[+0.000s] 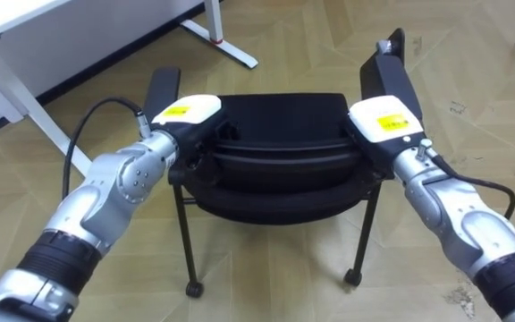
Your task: Push chair
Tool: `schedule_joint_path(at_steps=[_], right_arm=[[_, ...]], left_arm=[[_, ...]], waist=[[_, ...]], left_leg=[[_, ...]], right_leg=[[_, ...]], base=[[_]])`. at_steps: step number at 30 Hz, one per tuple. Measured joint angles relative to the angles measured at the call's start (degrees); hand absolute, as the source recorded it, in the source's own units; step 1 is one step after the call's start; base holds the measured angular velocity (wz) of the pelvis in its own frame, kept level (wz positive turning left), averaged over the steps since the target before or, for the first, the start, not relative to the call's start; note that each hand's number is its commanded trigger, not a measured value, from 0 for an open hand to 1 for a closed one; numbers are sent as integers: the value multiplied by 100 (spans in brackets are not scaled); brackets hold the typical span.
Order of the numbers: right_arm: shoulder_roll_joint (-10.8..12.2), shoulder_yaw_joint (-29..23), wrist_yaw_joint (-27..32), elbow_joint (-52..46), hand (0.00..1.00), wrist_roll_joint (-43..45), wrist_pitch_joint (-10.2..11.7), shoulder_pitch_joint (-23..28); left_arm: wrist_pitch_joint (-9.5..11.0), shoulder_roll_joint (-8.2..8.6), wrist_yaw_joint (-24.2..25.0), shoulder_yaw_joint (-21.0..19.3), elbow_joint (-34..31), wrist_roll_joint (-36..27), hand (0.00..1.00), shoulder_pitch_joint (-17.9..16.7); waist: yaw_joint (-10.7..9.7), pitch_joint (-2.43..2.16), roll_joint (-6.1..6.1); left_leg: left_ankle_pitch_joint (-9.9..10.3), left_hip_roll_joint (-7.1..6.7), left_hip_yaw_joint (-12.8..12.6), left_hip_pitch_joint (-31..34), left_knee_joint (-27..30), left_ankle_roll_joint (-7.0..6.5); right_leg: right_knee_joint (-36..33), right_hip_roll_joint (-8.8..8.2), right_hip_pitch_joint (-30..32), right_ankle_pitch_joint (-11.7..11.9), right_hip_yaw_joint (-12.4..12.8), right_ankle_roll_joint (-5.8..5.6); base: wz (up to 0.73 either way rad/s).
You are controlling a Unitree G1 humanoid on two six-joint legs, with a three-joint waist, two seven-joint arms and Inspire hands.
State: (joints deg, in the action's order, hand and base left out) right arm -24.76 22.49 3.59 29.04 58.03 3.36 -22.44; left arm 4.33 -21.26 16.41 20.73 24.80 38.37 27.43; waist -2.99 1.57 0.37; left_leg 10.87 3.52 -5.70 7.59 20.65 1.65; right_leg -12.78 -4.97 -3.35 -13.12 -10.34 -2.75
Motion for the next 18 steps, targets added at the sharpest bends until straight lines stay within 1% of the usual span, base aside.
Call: schedule_joint_path(at_steps=[3, 5, 9, 10, 11, 12, 13, 14, 15, 17, 18], right_arm=[[1, 0, 10, 62, 100, -36, 26, 0], [3, 34, 82, 151, 100, -122, 38, -10], [8, 142, 214, 364, 100, -214, 52, -126], [22, 158, 265, 482, 100, -234, 96, -168], [61, 160, 322, 633, 100, -244, 149, -212], [85, 160, 335, 698, 100, -253, 159, -245], [152, 154, 366, 847, 100, -272, 165, -331], [221, 107, 417, 964, 100, -274, 164, -383], [261, 104, 464, 1050, 100, -281, 164, -422], [351, 114, 506, 1283, 100, -338, 171, -459], [355, 116, 506, 1305, 100, -342, 173, -455]], left_arm=[[23, 4, -31, 13, 35, 3, 100, 0], [67, 7, -136, 53, 77, 4, 100, 1], [106, -3, -332, 117, 154, 18, 100, 21], [182, -2, -429, 121, 259, 36, 100, 41], [322, 5, -518, 124, 426, 58, 100, 102], [354, 5, -558, 130, 490, 66, 100, 147], [418, -1, -592, 146, 629, 75, 100, 265], [462, 10, -631, 167, 814, 94, 100, 401], [476, 14, -673, 192, 893, 97, 100, 472], [483, 130, -854, 293, 1250, 134, 100, 609], [482, 151, -904, 317, 1303, 148, 100, 618]], waist=[[-3, 11, -18], [-4, 24, -58], [-1, 47, -99], [4, 64, -126], [26, 92, -171], [36, 107, -195], [28, 132, -226], [22, 134, -229], [21, 150, -244], [-17, 164, -266], [-20, 164, -266]], left_leg=[[0, 0, 5, -26, -7, 0], [0, 0, 35, -38, -3, 1], [-1, 14, 35, -41, 10, 1], [-1, 25, 40, -41, 51, 2], [-1, 46, 44, -38, 128, 2], [4, 76, 37, -20, 175, 9], [32, 140, 46, 99, 361, 49], [93, 215, 72, 266, 578, 63], [99, 249, 87, 320, 673, 71], [123, 317, 87, 410, 953, 95], [133, 338, 79, 430, 1029, 100]], right_leg=[[6, 0, -42, 0, -12, 0], [9, 1, -65, -1, -60, 1], [-27, 1, -58, -1, -65, 1], [-69, 6, -63, -6, -74, 8], [-117, 17, -73, -20, -80, 18], [-147, 32, -63, -25, -90, 25], [-257, 71, -22, -66, -167, 67], [-394, 119, 36, -133, -263, 118], [-472, 135, 58, -169, -298, 137], [-735, 166, 44, -351, -461, 199], [-806, 166, 52, -415, -504, 219]], base=[[2], [7], [0], [0], [0], [5], [16], [22], [31], [39], [40]])
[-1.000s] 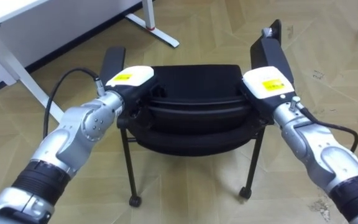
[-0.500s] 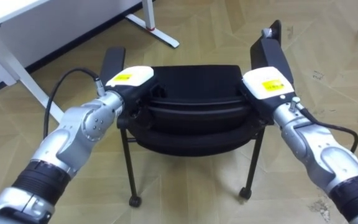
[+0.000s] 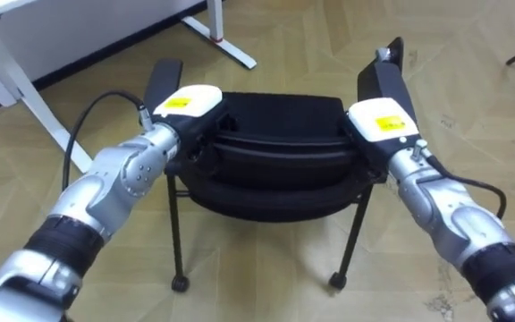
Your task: Push chair
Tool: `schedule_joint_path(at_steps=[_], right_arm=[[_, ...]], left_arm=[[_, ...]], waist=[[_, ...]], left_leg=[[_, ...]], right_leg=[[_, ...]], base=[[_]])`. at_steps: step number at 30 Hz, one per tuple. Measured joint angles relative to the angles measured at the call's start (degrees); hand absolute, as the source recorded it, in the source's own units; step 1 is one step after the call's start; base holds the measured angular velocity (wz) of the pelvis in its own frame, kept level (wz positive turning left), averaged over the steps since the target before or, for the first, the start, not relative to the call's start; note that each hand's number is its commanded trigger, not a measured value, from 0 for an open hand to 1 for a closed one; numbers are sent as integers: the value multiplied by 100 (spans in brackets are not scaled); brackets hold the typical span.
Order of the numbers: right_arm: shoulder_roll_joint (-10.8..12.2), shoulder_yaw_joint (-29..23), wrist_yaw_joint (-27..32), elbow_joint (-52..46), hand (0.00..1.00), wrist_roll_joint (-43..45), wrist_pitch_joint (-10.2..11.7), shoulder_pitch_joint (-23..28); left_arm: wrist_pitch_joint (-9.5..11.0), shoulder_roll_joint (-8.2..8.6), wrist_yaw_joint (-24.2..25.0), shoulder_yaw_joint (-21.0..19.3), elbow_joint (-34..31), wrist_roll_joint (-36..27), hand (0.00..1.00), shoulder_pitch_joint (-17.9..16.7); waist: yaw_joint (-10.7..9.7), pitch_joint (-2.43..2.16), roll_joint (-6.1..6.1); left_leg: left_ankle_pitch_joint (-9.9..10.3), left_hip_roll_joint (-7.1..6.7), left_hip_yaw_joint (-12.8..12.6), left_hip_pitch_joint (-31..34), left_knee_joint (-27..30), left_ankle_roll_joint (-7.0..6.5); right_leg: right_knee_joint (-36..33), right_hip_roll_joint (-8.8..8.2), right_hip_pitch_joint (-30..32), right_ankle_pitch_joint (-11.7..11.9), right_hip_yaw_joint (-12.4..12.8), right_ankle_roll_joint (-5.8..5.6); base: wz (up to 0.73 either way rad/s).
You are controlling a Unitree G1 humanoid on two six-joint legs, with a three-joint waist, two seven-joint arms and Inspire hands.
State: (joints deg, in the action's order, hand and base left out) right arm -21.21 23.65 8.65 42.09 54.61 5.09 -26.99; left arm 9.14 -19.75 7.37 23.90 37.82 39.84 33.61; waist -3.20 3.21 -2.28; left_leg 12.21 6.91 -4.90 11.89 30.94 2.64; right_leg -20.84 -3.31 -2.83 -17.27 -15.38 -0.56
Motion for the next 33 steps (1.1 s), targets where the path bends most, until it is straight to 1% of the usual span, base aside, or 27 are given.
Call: schedule_joint_path(at_steps=[2, 3, 5, 7, 8, 9, 10, 11, 13, 14, 16, 18, 19, 20, 21, 22, 23, 24, 25, 26, 27, 28, 29, 30, 31, 32, 33], right_arm=[[26, -4, 4, 100, 100, 12, 38, 13], [26, -4, 5, 107, 100, 24, 51, 13], [36, 1, 6, 144, 100, 15, 89, 8], [36, 21, 15, 163, 100, 11, 134, 9], [0, 47, 79, 130, 100, 10, 141, 10], [-38, 62, 119, 114, 100, 6, 148, 1], [-161, 140, 178, 60, 100, -35, 166, -36], [-182, 173, 257, 97, 100, -48, 165, -44], [-194, 217, 335, 146, 100, -68, 169, -40], [-194, 218, 393, 141, 100, -64, 169, -47], [-174, 216, 442, 156, 100, -54, 169, -107], [-164, 207, 457, 164, 100, -67, 168, -173], [-163, 208, 460, 180, 100, -92, 164, -213], [-164, 208, 460, 193, 100, -122, 151, -247], [-167, 207, 460, 203, 100, -133, 149, -265], [-168, 211, 459, 223, 100, -134, 149, -313], [-161, 227, 453, 238, 100, -154, 145, -363], [-156, 229, 452, 241, 100, -158, 143, -359], [-148, 229, 452, 285, 100, -178, 144, -336], [-153, 229, 452, 305, 100, -221, 148, -318], [-151, 228, 453, 312, 100, -241, 148, -311], [-143, 227, 462, 333, 100, -277, 148, -293], [-121, 226, 515, 355, 100, -319, 136, -251], [-121, 226, 546, 356, 100, -333, 133, -214], [-89, 226, 565, 350, 100, -336, 133, -205], [-76, 227, 578, 323, 100, -335, 134, -200], [-66, 227, 579, 314, 100, -335, 133, -194]], left_arm=[[15, 98, -160, 22, 224, 43, 100, 12], [23, 107, -195, 23, 258, 43, 100, 11], [30, 154, -310, 25, 371, 41, 100, 12], [31, 164, -341, 28, 437, 17, 100, -8], [37, 169, -364, 26, 446, -12, 100, -8], [40, 182, -413, 29, 452, -39, 100, -8], [57, 206, -495, 39, 447, -103, 100, -1], [71, 210, -571, 84, 457, -118, 100, -6], [78, 209, -594, 125, 472, -142, 100, -5], [77, 198, -596, 123, 453, -142, 100, 10], [79, 140, -589, 100, 386, -141, 100, 30], [92, 90, -584, 92, 361, -156, 100, 91], [93, 87, -583, 95, 377, -154, 100, 140], [93, 84, -590, 97, 375, -153, 100, 179], [93, 84, -592, 96, 367, -151, 100, 185], [98, 67, -607, 96, 370, -152, 100, 213], [112, 50, -610, 96, 389, -171, 100, 239], [117, 54, -624, 101, 408, -171, 100, 237], [127, 63, -646, 124, 434, -171, 100, 236], [130, 69, -688, 176, 445, -171, 100, 236], [130, 72, -695, 185, 443, -167, 100, 237], [132, 78, -722, 207, 442, -166, 100, 241], [135, 71, -769, 277, 464, -164, 100, 266], [144, 66, -803, 330, 499, -164, 100, 280], [220, 0, -848, 346, 505, -165, 100, 282], [247, -48, -861, 354, 507, -165, 100, 300], [249, -57, -863, 356, 513, -165, 100, 302]], waist=[[-24, 4, 2], [-23, 1, 12], [15, 11, 82], [36, 10, 142], [26, 0, 152], [28, 3, 157], [35, -6, 252], [69, -43, 242], [127, -95, 165], [177, -104, 143], [220, -112, 118], [212, -120, 85], [208, -104, 41], [224, -87, -18], [242, -95, -42], [320, -95, -61], [374, -77, -72], [369, -76, -70], [341, -59, -97], [297, -32, -92], [277, -17, -81], [249, -4, -70], [182, 42, -50], [195, 67, 0], [200, 66, -1], [164, 91, 44], [154, 95, 50]], left_leg=[[13, 80, -51, 116, 326, 8], [13, 103, -54, 169, 418, 8], [10, 241, -64, 303, 766, 6], [-4, 296, -78, 419, 914, -19], [-50, 267, -119, 551, 915, -77], [-77, 176, -136, 594, 790, -78], [-211, -8, -259, 694, 402, -201], [-392, -153, -354, 696, 175, -385], [-434, -197, -466, 568, -18, -419], [-433, -256, -531, 557, -78, -427], [-401, -268, -620, 580, -137, -451], [-366, -289, -716, 628, -133, -507], [-341, -345, -759, 580, -132, -540], [-252, -364, -830, 536, -115, -578], [-190, -373, -891, 526, -90, -613], [-30, -380, -983, 510, -4, -645], [107, -389, -1073, 516, 119, -675], [177, -417, -1084, 504, 190, -690], [299, -456, -1062, 438, 281, -719], [406, -464, -1027, 375, 369, -753], [451, -463, -997, 360, 403, -763], [517, -471, -937, 294, 432, -792], [571, -468, -844, 221, 455, -820], [597, -453, -820, 197, 469, -848], [671, -406, -807, 181, 514, -853], [751, -360, -745, 176, 585, -838], [800, -349, -723, 165, 613, -812]], right_leg=[[-306, 1, 35, -265, -125, 57], [-393, 2, 61, -317, -163, 77], [-637, 39, 90, -457, -209, 169], [-744, 65, 83, -510, -221, 230], [-830, 44, 128, -546, -211, 256], [-864, 21, 181, -554, -203, 260], [-922, 10, 284, -565, -192, 253], [-978, -73, 352, -596, -128, 220], [-972, -161, 421, -614, -48, 157], [-966, -184, 478, -611, 19, 129], [-965, -217, 562, -632, 105, 58], [-987, -279, 580, -612, 145, 58], [-1039, -369, 585, -608, 128, 41], [-1158, -474, 609, -632, 137, -3], [-1227, -512, 637, -652, 156, -37], [-1579, -593, 783, -661, 149, -76], [-2143, -755, 1023, -590, 95, -169], [-2450, -831, 1127, -519, 106, -254], [-3016, -980, 1314, -306, 128, -299], [-3471, -1090, 1501, 27, 138, -228], [-3668, -1103, 1595, 223, 180, -199], [-4012, -1069, 1793, 645, 366, -178], [-4300, -1028, 1979, 1086, 474, -197], [-4419, -989, 2072, 1181, 543, -204], [-4608, -876, 2305, 1134, 606, -243], [-4640, -786, 2522, 958, 564, -264], [-4609, -741, 2621, 895, 543, -255]], base=[[39], [33], [14], [11], [18], [7], [-15], [-19], [-20], [-21], [-21], [-10], [-8], [-12], [-31], [-45], [-42], [-18], [9], [12], [12], [19], [17], [8], [0], [3], [17]])
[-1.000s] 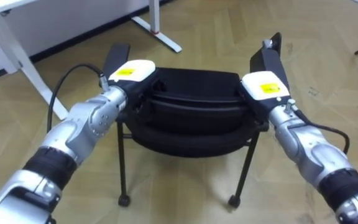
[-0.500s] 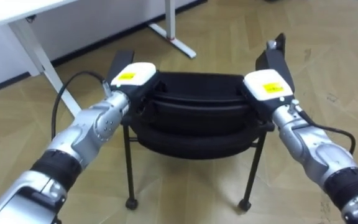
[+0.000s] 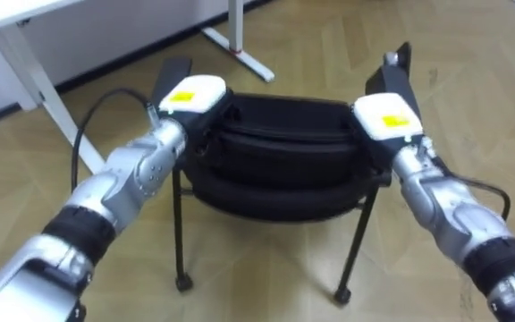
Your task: Push chair
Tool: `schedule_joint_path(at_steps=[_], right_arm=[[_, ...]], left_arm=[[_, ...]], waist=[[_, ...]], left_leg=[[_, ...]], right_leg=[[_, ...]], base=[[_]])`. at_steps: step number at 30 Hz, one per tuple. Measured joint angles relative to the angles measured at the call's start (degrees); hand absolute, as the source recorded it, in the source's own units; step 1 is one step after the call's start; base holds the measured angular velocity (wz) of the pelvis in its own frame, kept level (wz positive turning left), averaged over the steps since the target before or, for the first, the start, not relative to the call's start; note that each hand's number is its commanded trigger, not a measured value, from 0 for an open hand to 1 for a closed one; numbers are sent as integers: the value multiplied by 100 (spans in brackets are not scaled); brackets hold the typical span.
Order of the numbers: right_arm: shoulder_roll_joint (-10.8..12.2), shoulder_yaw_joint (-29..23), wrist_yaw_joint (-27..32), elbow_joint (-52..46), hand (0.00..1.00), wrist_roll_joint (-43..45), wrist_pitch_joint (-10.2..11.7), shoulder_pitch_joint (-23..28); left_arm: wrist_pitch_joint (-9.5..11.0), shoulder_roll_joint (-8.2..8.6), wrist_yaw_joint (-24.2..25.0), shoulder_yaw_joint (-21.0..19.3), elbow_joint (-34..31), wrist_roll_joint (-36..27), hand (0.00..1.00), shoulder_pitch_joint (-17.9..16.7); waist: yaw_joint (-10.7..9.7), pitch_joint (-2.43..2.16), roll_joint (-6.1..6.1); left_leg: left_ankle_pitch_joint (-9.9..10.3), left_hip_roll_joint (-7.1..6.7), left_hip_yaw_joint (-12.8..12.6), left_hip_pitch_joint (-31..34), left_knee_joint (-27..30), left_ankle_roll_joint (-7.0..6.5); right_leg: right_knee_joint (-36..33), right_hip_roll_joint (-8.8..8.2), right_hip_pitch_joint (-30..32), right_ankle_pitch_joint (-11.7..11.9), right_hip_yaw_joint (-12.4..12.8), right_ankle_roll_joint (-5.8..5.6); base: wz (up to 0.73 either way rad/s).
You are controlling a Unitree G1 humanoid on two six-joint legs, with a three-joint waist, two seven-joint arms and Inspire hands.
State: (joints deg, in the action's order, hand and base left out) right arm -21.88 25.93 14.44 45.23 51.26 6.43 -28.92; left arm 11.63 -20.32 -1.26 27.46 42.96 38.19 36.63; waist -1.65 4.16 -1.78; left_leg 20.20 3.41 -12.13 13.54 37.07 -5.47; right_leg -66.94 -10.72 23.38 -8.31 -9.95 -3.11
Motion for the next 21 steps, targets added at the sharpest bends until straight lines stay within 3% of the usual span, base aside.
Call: schedule_joint_path(at_steps=[3, 5, 6, 7, 8, 9, 10, 11, 12, 14, 17, 20, 21], right_arm=[[5, 9, 44, -23, 100, 9, -5, 71], [-2, 12, 58, -48, 100, 9, -5, 120], [-2, 12, 58, -50, 100, 9, -5, 121], [-2, 11, 57, -80, 100, 18, -7, 119], [8, 11, 57, -86, 100, 34, -11, 119], [1, 11, 57, -87, 100, 44, -11, 115], [-9, 22, 57, -83, 100, 55, -23, 93], [-31, 34, 56, -80, 100, 68, -29, 47], [-29, 34, 55, -70, 100, 77, -33, 11], [-29, 36, 25, -44, 100, 85, -33, -109], [-20, 37, -35, -13, 100, 62, -44, -243], [81, 36, -77, 93, 100, 61, -44, -258], [104, 36, -82, 117, 100, 61, -45, -257]], left_arm=[[34, -7, -87, 93, 104, -28, 100, 6], [41, 22, -103, 112, 154, -31, 100, -3], [40, 22, -104, 113, 165, -34, 100, -4], [39, 21, -110, 110, 143, -49, 100, -11], [38, 45, -124, 105, 152, -53, 100, -24], [33, 38, -146, 98, 180, -52, 100, -26], [27, 71, -195, 98, 233, -53, 100, -21], [18, 108, -227, 80, 270, -51, 100, -1], [17, 115, -227, 50, 271, -44, 100, 5], [17, 133, -282, -48, 261, 5, 100, 15], [-23, 115, -308, -51, 272, 6, 100, 123], [-27, 114, -318, -54, 342, 36, 100, 105], [-27, 111, -318, -54, 363, 47, 100, 99]], waist=[[-69, 5, 25], [-168, -8, 45], [-182, -12, 41], [-209, -26, 21], [-267, -88, -16], [-277, -111, -18], [-283, -143, -17], [-263, -155, 58], [-230, -158, 74], [-117, -154, 61], [-99, -125, 9], [2, -87, -8], [12, -77, -24]], left_leg=[[232, 7, 143, -120, 175, 62], [326, 1, 337, -226, 166, 162], [350, 1, 375, -261, 162, 193], [403, -6, 452, -308, 172, 272], [453, -5, 529, -331, 172, 347], [461, 4, 603, -356, 173, 385], [497, 55, 721, -432, 165, 525], [534, 131, 771, -481, 153, 644], [548, 190, 765, -507, 122, 691], [543, 317, 756, -631, -34, 857], [486, 520, 714, -594, 212, 997], [358, 853, 625, -571, 788, 1020], [289, 909, 620, -554, 902, 1016]], right_leg=[[835, 97, 276, -192, -159, 19], [2331, 303, 142, -134, -101, 86], [2680, 326, 92, -82, -106, 122], [3232, 357, -9, 50, -99, 144], [3527, 351, -108, 137, -119, 230], [3524, 369, -157, 187, -168, 317], [3512, 439, -268, 224, -251, 479], [3497, 539, -331, 130, -351, 602], [3467, 576, -335, 79, -384, 648], [3256, 599, -335, -170, -545, 819], [3032, 699, -375, -547, -649, 935], [2887, 814, -667, -866, -886, 1094], [2885, 837, -726, -918, -916, 1122]], base=[[25], [42], [37], [38], [41], [46], [34], [22], [4], [6], [25], [14], [22]])
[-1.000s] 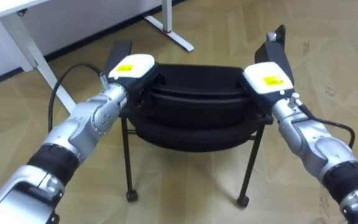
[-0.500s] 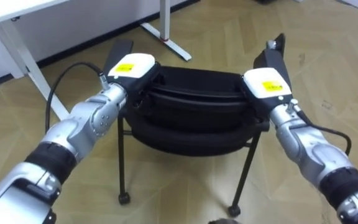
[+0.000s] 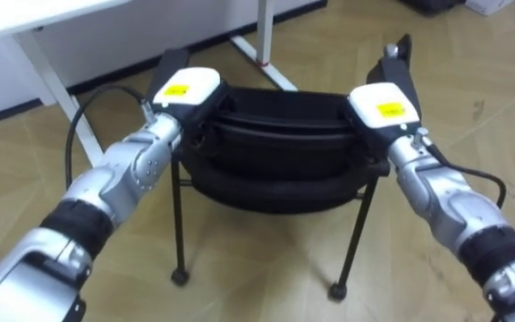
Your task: Push chair
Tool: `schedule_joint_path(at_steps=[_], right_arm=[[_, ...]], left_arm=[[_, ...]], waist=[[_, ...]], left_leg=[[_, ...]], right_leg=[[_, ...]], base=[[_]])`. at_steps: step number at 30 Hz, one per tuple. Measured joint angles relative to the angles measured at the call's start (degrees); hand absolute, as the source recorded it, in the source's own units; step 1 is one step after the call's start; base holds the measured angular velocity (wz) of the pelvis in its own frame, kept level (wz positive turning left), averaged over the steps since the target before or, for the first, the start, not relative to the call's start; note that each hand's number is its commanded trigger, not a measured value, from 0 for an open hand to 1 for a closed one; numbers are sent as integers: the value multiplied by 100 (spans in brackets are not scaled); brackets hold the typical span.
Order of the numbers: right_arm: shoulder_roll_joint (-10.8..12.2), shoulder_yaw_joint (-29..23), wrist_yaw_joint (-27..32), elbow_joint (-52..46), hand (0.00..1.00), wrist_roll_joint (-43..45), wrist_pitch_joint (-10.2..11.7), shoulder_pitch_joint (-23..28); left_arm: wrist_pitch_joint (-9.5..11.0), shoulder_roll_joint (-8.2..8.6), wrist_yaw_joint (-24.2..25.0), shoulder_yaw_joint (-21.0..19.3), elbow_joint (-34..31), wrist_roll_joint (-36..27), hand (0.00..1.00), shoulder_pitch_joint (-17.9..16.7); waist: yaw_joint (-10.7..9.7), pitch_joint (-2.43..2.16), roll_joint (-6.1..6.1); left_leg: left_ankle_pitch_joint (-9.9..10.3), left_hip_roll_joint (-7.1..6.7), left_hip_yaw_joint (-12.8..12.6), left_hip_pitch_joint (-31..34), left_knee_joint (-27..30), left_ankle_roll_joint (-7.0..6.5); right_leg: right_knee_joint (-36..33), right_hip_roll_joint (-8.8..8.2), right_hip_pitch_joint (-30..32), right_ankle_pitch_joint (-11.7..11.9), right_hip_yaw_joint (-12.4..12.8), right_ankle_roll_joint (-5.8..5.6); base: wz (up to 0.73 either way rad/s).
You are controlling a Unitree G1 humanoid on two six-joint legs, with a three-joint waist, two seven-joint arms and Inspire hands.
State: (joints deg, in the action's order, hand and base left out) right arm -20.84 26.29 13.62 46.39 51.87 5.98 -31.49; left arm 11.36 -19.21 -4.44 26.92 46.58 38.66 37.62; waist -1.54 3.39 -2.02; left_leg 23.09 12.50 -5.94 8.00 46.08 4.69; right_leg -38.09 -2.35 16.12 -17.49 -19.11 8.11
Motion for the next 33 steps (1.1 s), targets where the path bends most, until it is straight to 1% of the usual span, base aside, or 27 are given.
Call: schedule_joint_path(at_steps=[2, 3, 4, 5, 6, 7, 8, 9, 10, 12, 14, 15, 17, 18, 19, 20, 21, 23, 24, 25, 27, 28, 29, 30, 31, 32, 33], right_arm=[[5, 0, -1, -36, 100, 0, -4, 4], [1, 0, -1, -40, 100, 1, -4, -8], [-1, 8, 0, -29, 100, 9, -4, -38], [16, 68, 2, 3, 100, 7, -6, -47], [14, 89, 2, 18, 100, 5, -5, -47], [7, 158, 6, 36, 100, 3, -6, -45], [-23, 177, 8, -20, 100, 4, 10, -39], [-20, 177, 13, -32, 100, 6, 9, -44], [-43, 174, 33, -34, 100, 6, 5, -66], [-70, 176, 56, -34, 100, 11, 6, -78], [-87, 185, 62, -23, 100, 19, 14, -76], [-104, 189, 62, -27, 100, 19, 15, -76], [-165, 190, 72, -48, 100, 29, 14, -89], [-181, 190, 72, -66, 100, 31, 11, -92], [-195, 188, 73, -114, 100, 21, 3, -92], [-239, 188, 73, -145, 100, 16, -13, -92], [-246, 187, 73, -151, 100, 16, -15, -92], [-270, 199, 76, -187, 100, -6, -20, -82], [-261, 215, 76, -181, 100, -7, -29, -80], [-245, 219, 76, -156, 100, -6, -35, -50], [-232, 218, 78, -164, 100, -8, -38, 7], [-219, 218, 78, -162, 100, -7, -40, 16], [-227, 218, 79, -176, 100, -8, -43, -1], [-221, 218, 79, -168, 100, -10, -43, -5], [-238, 220, 80, -177, 100, -33, -37, -6], [-234, 223, 92, -158, 100, -60, -21, -5], [-230, 223, 105, -141, 100, -75, -6, -5]], left_arm=[[-1, -3, -49, 0, 7, 15, 100, -1], [-3, 1, -67, -8, 8, 13, 100, -5], [-5, 12, -123, -26, 19, 10, 100, -37], [-5, 43, -192, -25, 54, 17, 100, -86], [-4, 44, -231, -14, 74, 25, 100, -108], [-4, 43, -307, 6, 83, 23, 100, -163], [-4, 46, -370, 7, 65, 19, 100, -190], [-4, 49, -399, 6, 59, 20, 100, -192], [-4, 49, -416, -4, 42, 20, 100, -187], [-9, 59, -434, -11, 35, 20, 100, -190], [-24, 100, -488, -6, 38, 13, 100, -225], [-31, 107, -495, 7, 38, 4, 100, -222], [-54, 138, -502, 3, 33, -22, 100, -199], [-59, 146, -501, 4, 34, -24, 100, -184], [-88, 173, -495, 3, 6, -33, 100, -147], [-105, 175, -483, 6, -19, -35, 100, -141], [-109, 171, -479, 6, -34, -42, 100, -141], [-136, 169, -469, 15, -71, -48, 100, -168], [-140, 159, -469, 16, -94, -47, 100, -192], [-141, 144, -468, 18, -116, -41, 100, -227], [-141, 145, -391, 24, -122, -26, 100, -231], [-145, 146, -361, 21, -122, -26, 100, -239], [-152, 155, -362, 9, -126, -28, 100, -239], [-155, 159, -363, 6, -125, -28, 100, -238], [-186, 175, -361, 11, -158, -25, 100, -230], [-231, 185, -344, 28, -198, -22, 100, -226], [-233, 188, -343, 31, -198, -20, 100, -225]], waist=[[2, 3, -44], [6, 1, -52], [24, 2, -62], [51, 4, -57], [62, 19, -75], [64, 23, -88], [51, 16, -76], [56, 13, -72], [69, 11, -70], [65, 11, -65], [55, 8, -40], [53, 5, -31], [94, -14, 5], [126, -18, 14], [199, -13, 24], [216, -15, 18], [227, -15, 13], [353, -21, -41], [365, -23, -59], [382, -37, -95], [462, -73, -183], [511, -109, -225], [516, -94, -260], [514, -99, -300], [510, -96, -338], [508, -96, -346], [506, -97, -347]], left_leg=[[-337, 106, 15, 263, 452, -138], [-404, 92, 17, 338, 531, -147], [-447, 64, -1, 476, 596, -146], [-445, 27, -20, 638, 608, -144], [-445, -31, -22, 723, 584, -143], [-448, -143, -18, 920, 477, -144], [-455, -262, -33, 1195, 319, -138], [-458, -329, -60, 1321, 179, -139], [-518, -406, -192, 1517, -174, -184], [-817, -534, -375, 1703, -669, -244], [-1281, -713, -485, 1758, -1239, -301], [-1380, -749, -486, 1758, -1348, -324], [-1732, -936, -517, 1721, -1702, -397], [-1791, -943, -570, 1710, -1747, -412], [-1878, -956, -668, 1686, -1821, -441], [-1894, -1031, -680, 1658, -1895, -465], [-1911, -1038, -705, 1643, -1927, -492], [-1955, -1143, -982, 1468, -2167, -587], [-1997, -1185, -990, 1405, -2243, -665], [-2076, -1258, -991, 1280, -2343, -804], [-2083, -1340, -1026, 1099, -2438, -892], [-2038, -1358, -1124, 1019, -2442, -986], [-2013, -1449, -1128, 949, -2426, -1048], [-1973, -1507, -1127, 919, -2415, -1082], [-1885, -1564, -1129, 874, -2325, -1078], [-1730, -1576, -1136, 846, -2174, -1073], [-1640, -1568, -1132, 828, -2079, -1067]], right_leg=[[-1, 33, -102, -156, -76, 81], [-1, 31, -113, -177, -75, 103], [5, 26, -161, -204, -74, 171], [42, 11, -285, -241, -182, 241], [48, -1, -347, -276, -213, 259], [75, -2, -443, -347, -242, 253], [92, -6, -475, -392, -303, 263], [104, -5, -476, -400, -316, 270], [152, 7, -488, -402, -343, 279], [222, 8, -556, -398, -407, 311], [413, 23, -734, -390, -577, 328], [448, 25, -767, -392, -619, 325], [451, 25, -775, -458, -639, 258], [444, 26, -764, -505, -626, 201], [434, 39, -755, -575, -592, 86], [422, 40, -759, -663, -556, -84], [416, 46, -760, -710, -516, -173], [443, 18, -836, -829, -429, -399], [462, 10, -884, -864, -429, -466], [528, 6, -1022, -903, -433, -539], [552, -56, -1201, -970, -426, -742], [386, -158, -1216, -946, -432, -882], [-12, -307, -1155, -891, -427, -939], [-237, -403, -1094, -866, -419, -965], [-649, -524, -993, -759, -335, -938], [-954, -542, -944, -642, -198, -841], [-1065, -540, -941, -589, -144, -787]], base=[[28], [18], [7], [6], [10], [16], [16], [13], [10], [13], [16], [11], [3], [-9], [-8], [-5], [-4], [-12], [0], [4], [2], [6], [11], [26], [29], [30], [27]])
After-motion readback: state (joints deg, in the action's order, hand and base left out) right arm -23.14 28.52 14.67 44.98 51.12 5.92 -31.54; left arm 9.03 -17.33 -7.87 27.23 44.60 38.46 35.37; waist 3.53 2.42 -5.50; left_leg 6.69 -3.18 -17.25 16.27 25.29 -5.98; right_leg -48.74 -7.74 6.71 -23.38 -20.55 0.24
